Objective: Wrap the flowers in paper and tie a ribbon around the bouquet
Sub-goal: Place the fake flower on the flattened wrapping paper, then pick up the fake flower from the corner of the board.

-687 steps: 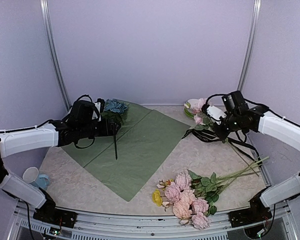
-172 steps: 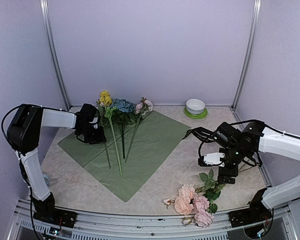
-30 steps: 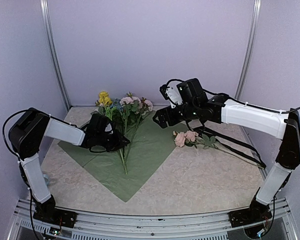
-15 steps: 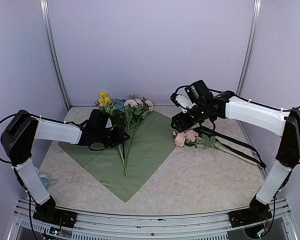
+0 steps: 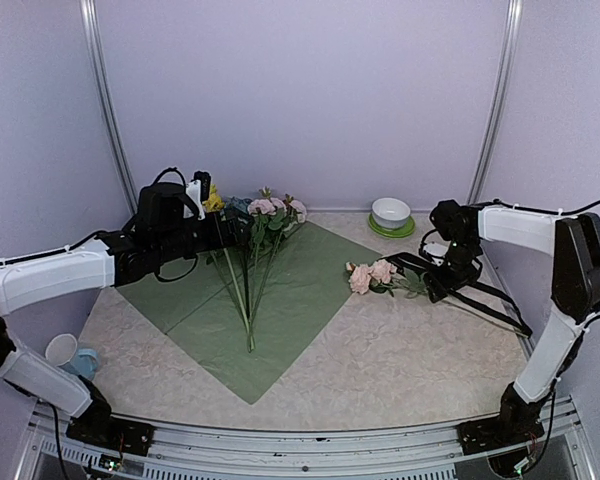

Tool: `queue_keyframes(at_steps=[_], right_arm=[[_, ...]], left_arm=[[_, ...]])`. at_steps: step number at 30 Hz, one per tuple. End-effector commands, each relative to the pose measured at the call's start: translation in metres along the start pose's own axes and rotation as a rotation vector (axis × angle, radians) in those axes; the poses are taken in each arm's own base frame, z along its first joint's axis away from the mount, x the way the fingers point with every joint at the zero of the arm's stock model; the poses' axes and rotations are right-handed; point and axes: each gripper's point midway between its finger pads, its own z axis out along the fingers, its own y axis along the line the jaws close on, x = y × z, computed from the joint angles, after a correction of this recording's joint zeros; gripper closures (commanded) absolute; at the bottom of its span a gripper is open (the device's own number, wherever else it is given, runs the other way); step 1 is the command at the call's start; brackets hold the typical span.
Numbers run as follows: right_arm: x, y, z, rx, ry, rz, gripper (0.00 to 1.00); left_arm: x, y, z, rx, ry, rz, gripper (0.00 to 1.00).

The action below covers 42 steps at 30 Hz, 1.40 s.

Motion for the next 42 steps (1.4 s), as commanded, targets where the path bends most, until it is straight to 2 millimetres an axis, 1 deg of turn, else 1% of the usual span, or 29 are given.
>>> queue_keyframes(at_steps=[1, 3, 7, 9, 11, 12, 13, 16, 19, 21, 25, 27, 29, 30, 32, 34, 35, 37, 39, 40, 42], right_arm=[[0.001, -0.005, 0.021, -0.053, 0.031, 0.001, 0.34], [-0.005, -0.004, 0.028, -0.081, 0.018, -0.01, 0.36], [-0.006, -0.013, 0.043, -0.087, 0.043, -0.007, 0.42], [-0.004, -0.022, 0.051, -0.055, 0.062, -0.004, 0.43], [-0.002, -0.03, 0.057, -0.023, 0.085, -0.014, 0.48], [-0.005, -0.032, 0.057, -0.015, 0.087, -0.017, 0.51], [-0.007, -0.032, 0.058, -0.021, 0.086, -0.018, 0.53], [-0.016, -0.024, 0.057, -0.071, 0.055, -0.034, 0.55], [-0.015, -0.026, 0.06, -0.056, 0.058, -0.05, 0.54], [-0.014, -0.027, 0.064, -0.052, 0.062, -0.075, 0.56], [-0.021, -0.018, 0.067, -0.103, 0.027, -0.102, 0.82], [-0.019, -0.014, 0.068, -0.094, 0.027, -0.14, 0.89], [-0.013, -0.009, 0.067, -0.048, 0.039, -0.225, 0.98], [-0.013, -0.007, 0.063, -0.021, 0.035, -0.266, 1.0], [-0.016, 0.004, 0.052, 0.001, -0.005, -0.331, 1.0], [-0.023, 0.013, 0.032, 0.013, -0.073, -0.361, 1.0], [-0.028, 0.014, 0.02, 0.02, -0.111, -0.362, 1.0], [-0.036, 0.014, -0.005, 0.036, -0.18, -0.355, 1.0], [-0.046, 0.016, -0.041, 0.032, -0.277, -0.344, 1.0], [-0.051, 0.019, -0.059, 0.018, -0.328, -0.339, 1.0], [-0.061, 0.033, -0.097, -0.052, -0.455, -0.331, 1.0]], left_arm=[[-0.007, 0.009, -0.012, -0.052, -0.061, 0.095, 0.06], [-0.004, 0.014, -0.012, -0.072, -0.054, 0.1, 0.05], [0.004, 0.018, -0.007, -0.09, -0.022, 0.106, 0.05], [0.006, 0.019, -0.006, -0.09, -0.017, 0.107, 0.05], [0.007, 0.017, -0.005, -0.081, -0.013, 0.111, 0.05], [0.006, 0.015, -0.004, -0.071, -0.014, 0.114, 0.05], [0.007, 0.013, -0.003, -0.06, -0.009, 0.118, 0.05], [0.008, 0.01, 0.001, -0.053, 0.001, 0.12, 0.05], [0.01, 0.01, 0.003, -0.054, 0.01, 0.123, 0.05], [0.011, 0.01, 0.004, -0.053, 0.013, 0.125, 0.05], [0.011, 0.01, 0.003, -0.055, 0.013, 0.129, 0.05], [0.01, 0.009, 0.002, -0.056, 0.01, 0.131, 0.05], [0.009, 0.011, 0.001, -0.061, 0.006, 0.133, 0.05], [0.009, 0.011, 0.0, -0.065, 0.004, 0.134, 0.05], [0.008, 0.012, -0.002, -0.071, 0.0, 0.136, 0.05], [0.007, 0.012, -0.003, -0.071, -0.002, 0.138, 0.05], [0.006, 0.011, -0.004, -0.071, -0.005, 0.139, 0.05], [0.005, 0.012, -0.005, -0.077, -0.007, 0.143, 0.05], [0.005, 0.014, -0.006, -0.086, -0.009, 0.147, 0.05], [0.004, 0.015, -0.006, -0.092, -0.011, 0.147, 0.05], [0.003, 0.016, -0.007, -0.099, -0.016, 0.147, 0.05]])
